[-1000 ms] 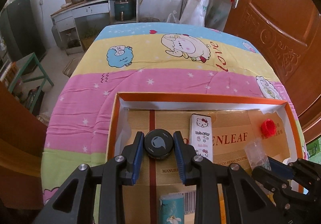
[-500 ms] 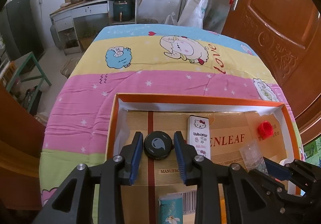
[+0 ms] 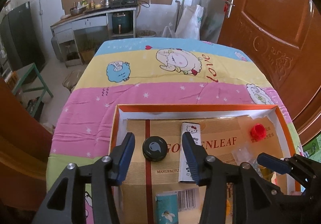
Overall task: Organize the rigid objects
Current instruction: 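Open the right gripper releasing the glitter tube while the left gripper releases the black cap, then withdraw both tools from the tray toward the caps on the tablecloth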
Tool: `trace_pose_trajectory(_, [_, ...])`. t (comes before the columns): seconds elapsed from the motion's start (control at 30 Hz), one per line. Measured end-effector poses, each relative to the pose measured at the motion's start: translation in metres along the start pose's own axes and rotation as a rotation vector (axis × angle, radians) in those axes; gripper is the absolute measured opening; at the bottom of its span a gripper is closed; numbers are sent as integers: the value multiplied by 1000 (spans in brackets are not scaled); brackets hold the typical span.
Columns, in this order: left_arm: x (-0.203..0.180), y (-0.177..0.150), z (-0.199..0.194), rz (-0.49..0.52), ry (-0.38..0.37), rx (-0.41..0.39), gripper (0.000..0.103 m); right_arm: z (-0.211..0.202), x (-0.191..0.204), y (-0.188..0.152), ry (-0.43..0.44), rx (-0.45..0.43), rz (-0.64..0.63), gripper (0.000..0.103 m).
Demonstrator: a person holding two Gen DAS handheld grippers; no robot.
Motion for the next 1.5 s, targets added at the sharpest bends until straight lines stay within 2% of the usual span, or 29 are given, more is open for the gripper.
trace_pose_trajectory(0.07, [-2,2,-5,0,-2,-20,49,-2,-1,0,-7,-5,2,49])
trace_pose_trajectory(0.1, [-2,2,-6,2,-2,-25,49,-2,-2,0,-10,-8,4,57])
trace_pose_trajectory(0.17, [-4,4,-10,6,-2,-38,49,-4,-4,1,-13,-18,11,64])
trace_pose_trajectory(0.3, [-6,4,-17,9,-7,-60,49,-8,-7,4,-13,-44,26,70])
trace_pose_trajectory(0.53, [-7,1,-32,-1,-28,-87,49,-17,-8,5,-31,-67,30,71])
trace_pose_trajectory(0.6, [-6,0,-40,-10,-41,-100,54,-20,-7,5,-32,-73,29,71])
trace_pose_trajectory(0.63, [-6,-1,-44,-14,-47,-105,61,-22,-6,4,-31,-76,31,71])
trace_pose_trajectory(0.67, [-5,-1,-49,-17,-52,-111,64,-25,-5,4,-29,-80,32,71])
trace_pose_trajectory(0.93, [3,-9,-86,-33,-72,-155,64,-54,9,-1,-30,-131,26,71])
trace_pose_trajectory(1.17, [13,-26,-120,-47,-83,-194,64,-82,22,-23,-35,-153,26,71])
trace_pose_trajectory(1.3, [14,-39,-140,-32,-72,-231,64,-103,33,-37,-62,-192,1,71])
trace_pose_trajectory(1.43, [19,-55,-166,-18,26,-310,64,-129,41,-54,-146,-285,-21,71])
trace_pose_trajectory(1.5, [21,-64,-178,-25,41,-342,64,-139,46,-64,-165,-315,-37,71])
Point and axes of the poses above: each gripper's, at about its wrist camera, not at the fingertips, and z roughly the way its jaws point, x to its left, y to its top, the point moved 10 cm from there along z, roughly the way its jaws point, and after that the axes turned 11 degrees about y, right-handed, at the moved point
